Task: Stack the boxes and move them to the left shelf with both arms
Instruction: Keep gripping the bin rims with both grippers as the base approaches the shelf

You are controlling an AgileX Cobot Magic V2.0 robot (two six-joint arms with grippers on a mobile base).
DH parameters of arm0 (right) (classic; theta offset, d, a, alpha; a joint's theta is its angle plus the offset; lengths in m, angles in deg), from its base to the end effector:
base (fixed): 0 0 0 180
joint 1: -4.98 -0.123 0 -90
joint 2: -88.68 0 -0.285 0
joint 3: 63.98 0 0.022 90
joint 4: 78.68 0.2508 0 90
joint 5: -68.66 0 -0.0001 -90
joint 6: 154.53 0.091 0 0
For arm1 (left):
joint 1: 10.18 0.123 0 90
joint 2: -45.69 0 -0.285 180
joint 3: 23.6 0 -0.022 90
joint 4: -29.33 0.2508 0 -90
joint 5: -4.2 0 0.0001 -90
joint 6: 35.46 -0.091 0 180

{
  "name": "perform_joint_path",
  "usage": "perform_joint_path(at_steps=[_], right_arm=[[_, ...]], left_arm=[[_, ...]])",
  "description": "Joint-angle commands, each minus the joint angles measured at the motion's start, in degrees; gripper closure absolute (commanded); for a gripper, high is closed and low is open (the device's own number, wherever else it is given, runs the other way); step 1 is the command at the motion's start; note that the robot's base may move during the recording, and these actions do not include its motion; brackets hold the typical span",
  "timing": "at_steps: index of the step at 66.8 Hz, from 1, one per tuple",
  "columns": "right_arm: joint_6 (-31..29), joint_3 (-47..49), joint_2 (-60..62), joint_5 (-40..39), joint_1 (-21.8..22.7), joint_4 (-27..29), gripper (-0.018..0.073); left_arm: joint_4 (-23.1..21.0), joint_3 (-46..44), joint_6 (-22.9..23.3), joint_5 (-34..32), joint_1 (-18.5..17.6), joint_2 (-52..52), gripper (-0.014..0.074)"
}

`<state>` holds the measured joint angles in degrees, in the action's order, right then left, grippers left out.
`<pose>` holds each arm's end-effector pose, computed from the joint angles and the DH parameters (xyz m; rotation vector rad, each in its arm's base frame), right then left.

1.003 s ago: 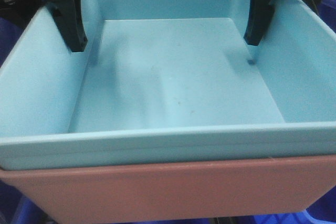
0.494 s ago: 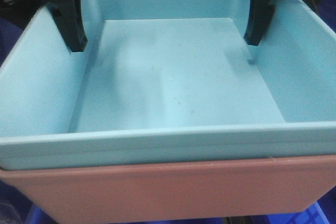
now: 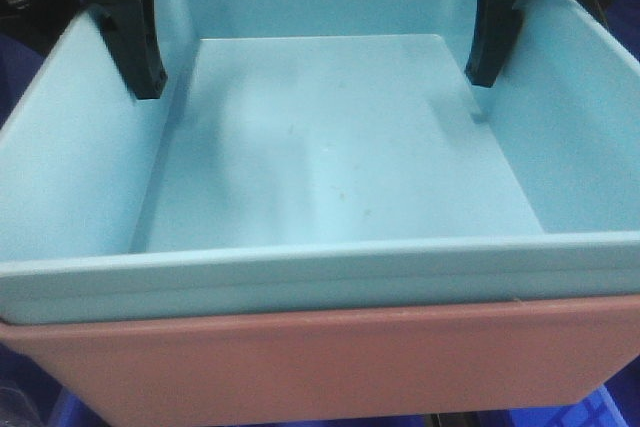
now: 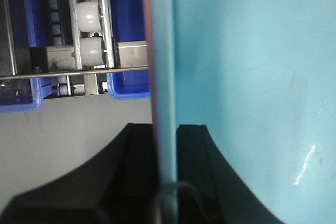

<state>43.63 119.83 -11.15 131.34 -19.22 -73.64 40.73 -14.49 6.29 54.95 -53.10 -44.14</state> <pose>0.3012 0.1431 0.3149 -0.1120 2.8079 0.3033 0.2265 -0.1916 0.3135 0.1369 2.6092 -0.2940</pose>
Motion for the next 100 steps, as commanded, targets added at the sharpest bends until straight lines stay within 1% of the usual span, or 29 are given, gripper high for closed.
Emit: perform_joint_path(at_steps=[1, 55, 67, 83, 97, 100], right_arm=[[-0.2, 1.6, 3.1, -2.6, 0.3, -0.3, 0.0503], [-0.2, 1.6, 3.1, -2.6, 0.3, -0.3, 0.0503], [-0.2, 1.6, 3.1, -2.6, 0.3, -0.3, 0.0503], [-0.3, 1.7, 3.1, -3.6, 0.3, -0.3, 0.0503], [-3.3, 1.9, 3.1, -4.1, 0.3, -0.3, 0.0503], [-3.4, 1.9, 3.1, -3.9, 0.3, -0.3, 0.0503]], left_arm=[[0.5, -2.3, -0.1, -3.0, -0.3, 2.7, 0.0599], [0.5, -2.3, -0.1, -3.1, -0.3, 2.7, 0.0599], [0.3, -2.3, -0.1, -6.4, -0.3, 2.7, 0.0599], [0.1, -2.3, -0.3, -7.4, -0.3, 2.7, 0.0599], [0.1, -3.2, -0.8, -7.7, -0.3, 2.7, 0.0599], [0.1, -3.9, -1.7, -7.7, -0.3, 2.7, 0.0599]])
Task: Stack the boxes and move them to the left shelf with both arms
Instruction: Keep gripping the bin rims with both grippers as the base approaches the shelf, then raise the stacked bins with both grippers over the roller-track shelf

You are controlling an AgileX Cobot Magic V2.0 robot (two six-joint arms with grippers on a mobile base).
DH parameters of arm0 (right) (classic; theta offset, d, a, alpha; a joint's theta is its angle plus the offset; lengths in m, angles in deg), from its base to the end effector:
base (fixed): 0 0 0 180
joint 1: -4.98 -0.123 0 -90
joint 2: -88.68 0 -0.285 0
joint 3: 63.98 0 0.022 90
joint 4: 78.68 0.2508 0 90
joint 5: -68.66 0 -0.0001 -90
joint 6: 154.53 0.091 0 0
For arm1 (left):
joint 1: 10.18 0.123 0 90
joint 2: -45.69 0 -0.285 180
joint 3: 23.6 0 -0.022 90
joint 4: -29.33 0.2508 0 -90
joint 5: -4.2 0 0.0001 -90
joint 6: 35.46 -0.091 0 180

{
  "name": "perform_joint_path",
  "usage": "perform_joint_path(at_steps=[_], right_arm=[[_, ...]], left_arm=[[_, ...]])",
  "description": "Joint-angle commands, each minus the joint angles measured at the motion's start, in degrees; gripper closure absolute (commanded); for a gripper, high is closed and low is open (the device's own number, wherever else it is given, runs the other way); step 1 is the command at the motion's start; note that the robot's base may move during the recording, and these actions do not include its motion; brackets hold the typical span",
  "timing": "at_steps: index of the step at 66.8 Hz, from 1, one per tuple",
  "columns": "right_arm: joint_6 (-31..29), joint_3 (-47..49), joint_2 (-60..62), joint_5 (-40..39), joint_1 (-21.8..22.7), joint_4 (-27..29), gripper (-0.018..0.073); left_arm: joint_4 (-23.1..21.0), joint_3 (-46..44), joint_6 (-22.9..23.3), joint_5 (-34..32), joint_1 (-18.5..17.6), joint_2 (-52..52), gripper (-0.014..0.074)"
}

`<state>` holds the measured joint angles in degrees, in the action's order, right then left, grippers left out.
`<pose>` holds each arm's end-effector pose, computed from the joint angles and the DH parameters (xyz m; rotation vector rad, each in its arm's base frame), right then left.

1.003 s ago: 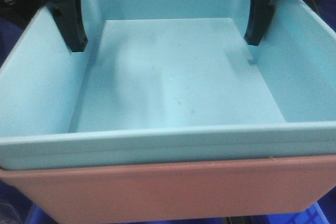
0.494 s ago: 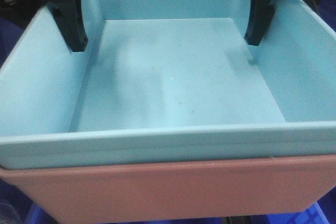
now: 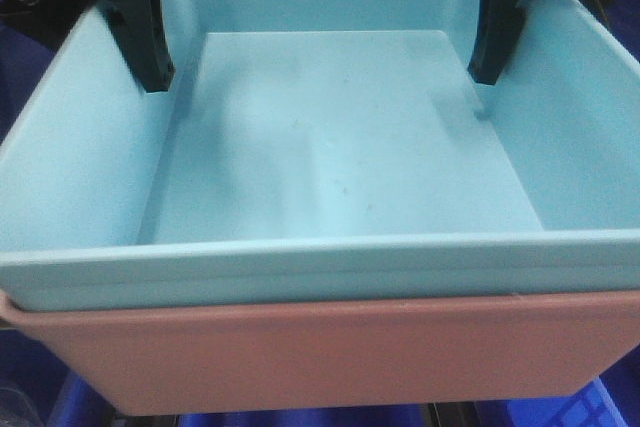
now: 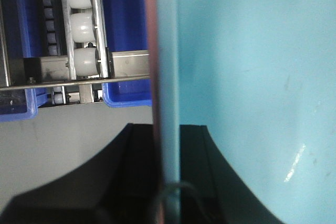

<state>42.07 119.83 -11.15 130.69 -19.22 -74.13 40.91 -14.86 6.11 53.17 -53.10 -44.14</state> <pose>0.3023 0.1429 0.3152 -0.1522 2.7908 0.2903 0.2286 -0.1938 0.3169 0.1445 2.5762 -0.3215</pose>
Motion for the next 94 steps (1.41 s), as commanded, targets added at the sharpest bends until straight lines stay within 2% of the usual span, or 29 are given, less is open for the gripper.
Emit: perform_joint_path(at_steps=[1, 19, 28, 34, 46, 55, 60, 74, 85, 94], right_arm=[[-1.8, 1.9, 3.1, -3.0, 0.3, 0.2, 0.0503], [-3.1, 2.0, 3.1, -2.6, 0.3, 0.2, 0.0503], [-4.6, 3.5, 3.1, -2.7, 0.3, 0.2, 0.0503], [-6.8, 6.0, 3.1, -3.1, 0.3, 0.2, 0.0503], [-8.7, 11.6, 2.4, -4.5, 0.3, -1.1, 0.0503], [-8.7, 16.4, -0.7, -3.7, 0.3, -4.1, 0.0503], [-8.7, 19.7, -3.4, -2.5, 0.5, -5.1, 0.0503], [-8.9, 31.1, -12.4, -1.1, 1.5, -5.1, 0.0503], [-10.0, 37.9, -18.3, -1.0, 2.6, -5.0, 0.0503], [-10.9, 42.4, -22.6, -1.2, 3.2, -5.0, 0.0503]], left_arm=[[-0.1, -3.6, -1.8, -5.9, -0.3, 2.7, 0.0599], [1.1, -8.2, -4.7, -5.7, -0.3, 2.7, 0.0599], [3.5, -10.7, -6.7, -6.0, -0.3, 2.4, 0.0599], [5.4, -12.7, -7.2, -6.0, -0.3, 1.0, 0.0599], [5.8, -17.7, -10.9, -5.8, -0.3, -3.9, 0.0599], [9.4, -22.9, -10.9, -5.8, -0.2, -8.2, 0.0599], [10.3, -26.5, -10.9, -5.8, 0.9, -10.6, 0.0599], [9.1, -35.1, -10.9, -7.7, 7.8, -16.3, 0.0599], [6.4, -35.8, -10.9, -15.1, 11.9, -18.5, 0.0599], [4.7, -35.8, -10.9, -18.4, 12.7, -21.5, 0.0599]])
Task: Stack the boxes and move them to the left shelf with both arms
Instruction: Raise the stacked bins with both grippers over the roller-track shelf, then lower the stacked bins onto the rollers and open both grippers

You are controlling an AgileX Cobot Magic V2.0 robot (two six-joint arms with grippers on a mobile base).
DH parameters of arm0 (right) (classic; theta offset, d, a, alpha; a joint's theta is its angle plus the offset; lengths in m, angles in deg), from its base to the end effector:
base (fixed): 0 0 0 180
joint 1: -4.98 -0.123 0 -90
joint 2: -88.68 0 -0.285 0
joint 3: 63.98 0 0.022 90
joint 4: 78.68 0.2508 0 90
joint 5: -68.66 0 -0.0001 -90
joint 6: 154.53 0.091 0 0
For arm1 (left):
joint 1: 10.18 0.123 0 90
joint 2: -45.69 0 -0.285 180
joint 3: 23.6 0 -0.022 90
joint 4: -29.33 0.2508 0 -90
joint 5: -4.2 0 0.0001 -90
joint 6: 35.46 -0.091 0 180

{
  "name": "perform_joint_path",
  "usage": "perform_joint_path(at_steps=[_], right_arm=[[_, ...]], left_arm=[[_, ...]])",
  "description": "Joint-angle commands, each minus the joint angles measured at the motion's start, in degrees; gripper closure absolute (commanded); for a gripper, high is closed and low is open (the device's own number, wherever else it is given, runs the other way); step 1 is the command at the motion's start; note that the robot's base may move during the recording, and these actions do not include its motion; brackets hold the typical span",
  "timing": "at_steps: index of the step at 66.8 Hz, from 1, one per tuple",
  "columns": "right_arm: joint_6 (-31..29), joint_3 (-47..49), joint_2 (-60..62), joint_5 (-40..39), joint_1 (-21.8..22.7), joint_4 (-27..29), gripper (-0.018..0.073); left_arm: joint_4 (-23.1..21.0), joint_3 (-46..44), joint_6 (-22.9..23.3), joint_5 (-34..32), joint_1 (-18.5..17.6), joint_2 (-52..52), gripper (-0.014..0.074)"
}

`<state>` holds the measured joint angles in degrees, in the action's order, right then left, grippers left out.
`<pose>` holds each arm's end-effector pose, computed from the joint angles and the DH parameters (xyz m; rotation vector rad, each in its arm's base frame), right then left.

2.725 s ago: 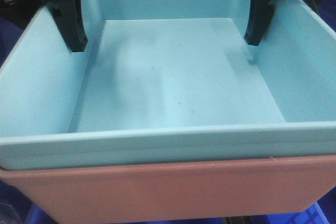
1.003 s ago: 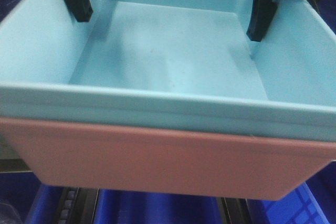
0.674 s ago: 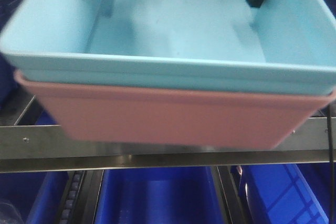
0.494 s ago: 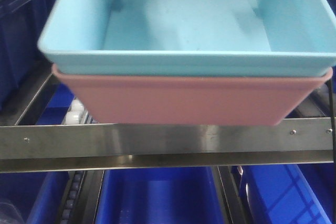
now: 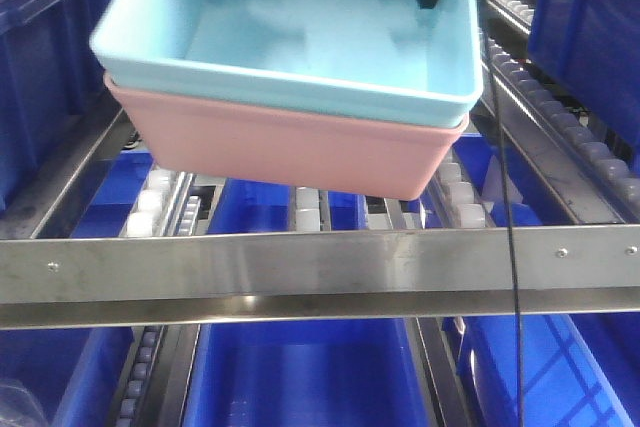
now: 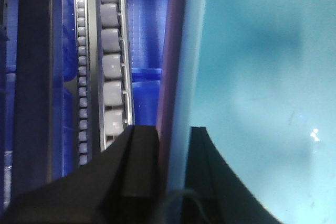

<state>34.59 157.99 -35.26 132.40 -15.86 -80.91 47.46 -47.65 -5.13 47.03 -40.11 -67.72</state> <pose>0.4269 0.1591 0.3411 -0.2684 2.5350 0.1538 0.3832 -0.1984 0.3512 0.1482 2.2647 -0.1898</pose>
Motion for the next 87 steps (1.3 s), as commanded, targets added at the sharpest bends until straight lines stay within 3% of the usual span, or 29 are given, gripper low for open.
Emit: perform_joint_path(at_steps=[1, 22, 43, 48, 51, 58, 62, 68, 76, 87], right_arm=[[-3.4, 4.6, 1.2, -3.0, -0.1, 1.8, 0.0503], [-3.4, 8.0, -3.7, -7.0, 1.2, 1.7, 0.0503], [-3.4, 8.0, -4.0, -6.8, 1.4, 1.6, 0.0496], [-3.4, 8.0, -4.0, -6.2, 1.4, 1.6, 0.0453], [-3.4, 8.0, -4.0, -6.0, 1.4, 1.6, 0.0377], [-3.4, 8.0, -4.0, -5.9, 1.4, 1.3, 0.0175], [-3.4, 8.0, -4.0, -5.9, 1.4, 0.9, 0.005], [-3.4, 8.0, -4.0, -5.8, 1.4, 0.7, -0.0059], [-3.4, 8.1, -3.9, -5.7, 1.4, 0.5, -0.0062], [-3.4, 9.1, -3.5, -4.5, 1.4, 0.2, -0.0057]], left_arm=[[-1.8, -3.0, 0.4, -12.5, -0.3, 1.7, 0.0599], [-3.9, -3.0, 0.5, -17.6, -0.3, -5.4, 0.0599], [-3.9, -3.0, 0.5, -16.9, -0.3, -6.6, 0.0595], [-3.9, -3.0, 0.5, -16.3, -0.3, -6.6, 0.0595], [-3.9, -3.0, 0.5, -15.6, -0.3, -6.6, 0.0591], [-3.9, -3.0, 0.4, -14.6, -0.3, -6.6, 0.0498], [-4.0, -3.0, 0.4, -14.5, -0.3, -6.6, 0.0397], [-4.0, -3.0, 0.4, -14.3, -0.3, -6.6, 0.0251], [-4.0, -3.0, 0.4, -12.9, -0.3, -6.5, 0.0103], [-3.8, -3.0, 0.4, -9.9, -0.3, -5.3, 0.0072]])
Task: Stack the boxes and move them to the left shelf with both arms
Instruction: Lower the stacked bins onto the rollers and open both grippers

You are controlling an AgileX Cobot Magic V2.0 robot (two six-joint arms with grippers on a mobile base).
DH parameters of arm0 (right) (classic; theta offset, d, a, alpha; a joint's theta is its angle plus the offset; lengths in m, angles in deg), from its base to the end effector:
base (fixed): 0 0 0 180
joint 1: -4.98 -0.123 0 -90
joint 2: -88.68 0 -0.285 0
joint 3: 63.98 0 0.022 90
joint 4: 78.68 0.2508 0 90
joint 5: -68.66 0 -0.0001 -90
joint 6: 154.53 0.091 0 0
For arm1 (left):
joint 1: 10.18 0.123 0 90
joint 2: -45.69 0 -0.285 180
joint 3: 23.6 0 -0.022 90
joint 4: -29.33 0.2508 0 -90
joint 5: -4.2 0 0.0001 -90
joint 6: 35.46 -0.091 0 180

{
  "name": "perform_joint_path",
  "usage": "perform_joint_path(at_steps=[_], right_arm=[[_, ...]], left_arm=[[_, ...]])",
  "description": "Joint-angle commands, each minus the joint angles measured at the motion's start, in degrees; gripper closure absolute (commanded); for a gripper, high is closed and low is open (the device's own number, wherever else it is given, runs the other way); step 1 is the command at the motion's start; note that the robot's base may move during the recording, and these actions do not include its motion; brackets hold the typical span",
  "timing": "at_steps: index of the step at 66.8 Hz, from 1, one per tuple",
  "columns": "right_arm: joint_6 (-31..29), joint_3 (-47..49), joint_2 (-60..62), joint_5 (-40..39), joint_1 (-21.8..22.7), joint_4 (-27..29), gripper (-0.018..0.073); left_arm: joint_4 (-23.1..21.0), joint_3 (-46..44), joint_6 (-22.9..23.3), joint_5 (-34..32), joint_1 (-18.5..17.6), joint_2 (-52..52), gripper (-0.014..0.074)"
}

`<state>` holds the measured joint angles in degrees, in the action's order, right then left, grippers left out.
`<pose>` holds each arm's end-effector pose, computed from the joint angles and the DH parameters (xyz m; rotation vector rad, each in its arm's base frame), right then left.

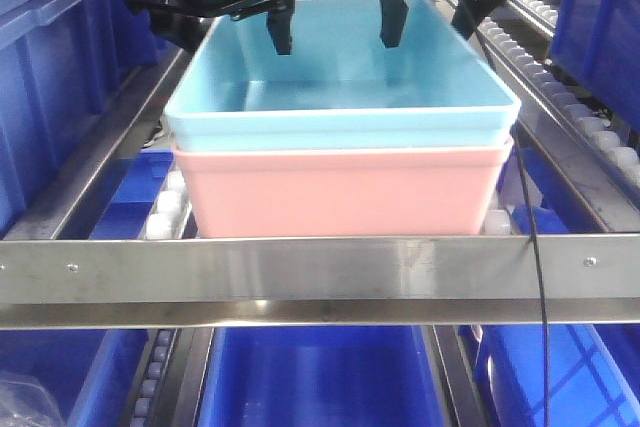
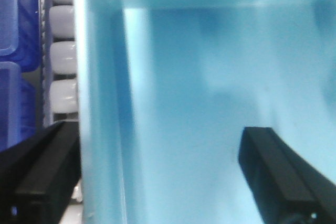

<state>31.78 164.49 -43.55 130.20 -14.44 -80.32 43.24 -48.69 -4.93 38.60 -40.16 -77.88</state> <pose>0.4631 0.1608 0.3083 -0.2974 2.5238 0.1403 0.4183 -0.2270 0.2847 0.1519 2.3085 -0.2822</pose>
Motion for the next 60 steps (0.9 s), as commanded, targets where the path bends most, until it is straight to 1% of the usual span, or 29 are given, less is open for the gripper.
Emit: perform_joint_path(at_steps=[1, 19, 27, 32, 37, 45, 48, 50, 53, 57, 59, 60], right_arm=[[-0.6, 2.8, 4.9, -2.1, 0.0, -0.4, -0.0055], [-0.6, 3.1, 8.3, 1.6, 0.0, -0.5, -0.0053], [-0.6, 3.1, 10.2, 3.9, 0.0, -0.5, -0.0042], [-0.6, 3.1, 11.5, 5.2, 0.0, -0.5, 0.0024], [-0.6, 3.1, 12.8, 6.3, 0.0, -0.5, 0.0139], [-0.5, 3.1, 14.9, 7.8, 0.0, -0.4, 0.0374], [-0.5, 3.0, 15.6, 8.4, 0.0, -0.4, 0.048], [-0.5, 2.9, 16.2, 9.0, 0.0, -0.3, 0.0524], [-0.5, 2.3, 17.3, 9.7, 0.0, -0.3, 0.05], [-0.5, 0.4, 18.8, 9.3, 0.0, -0.3, 0.0503], [-0.5, -1.2, 19.8, 8.8, 0.0, -0.3, 0.0503], [-0.5, -1.9, 20.5, 8.2, 0.0, -0.3, 0.0503]], left_arm=[[0.6, -2.0, 0.2, -1.1, -0.3, 5.2, 0.0072], [1.1, -2.1, 0.0, 5.0, -0.3, 10.2, 0.0078], [1.0, -2.1, -1.3, 7.4, -0.3, 13.0, 0.0112], [0.9, -2.1, -1.5, 9.3, -0.3, 15.0, 0.0154], [0.9, -2.1, -1.6, 10.8, -0.3, 17.0, 0.0216], [0.9, -2.1, -1.6, 14.5, -0.7, 20.0, 0.0342], [0.9, -2.1, -1.9, 16.2, -0.9, 20.7, 0.0391], [0.9, -2.1, -2.6, 17.3, -1.2, 21.4, 0.0433], [1.0, -2.1, -3.6, 19.4, -1.7, 22.1, 0.0496], [1.0, -2.0, -4.5, 21.9, -2.6, 23.0, 0.058], [1.4, -2.0, -4.5, 23.3, -3.1, 23.4, 0.061], [1.8, -1.8, -4.5, 23.8, -3.5, 23.6, 0.0605]])
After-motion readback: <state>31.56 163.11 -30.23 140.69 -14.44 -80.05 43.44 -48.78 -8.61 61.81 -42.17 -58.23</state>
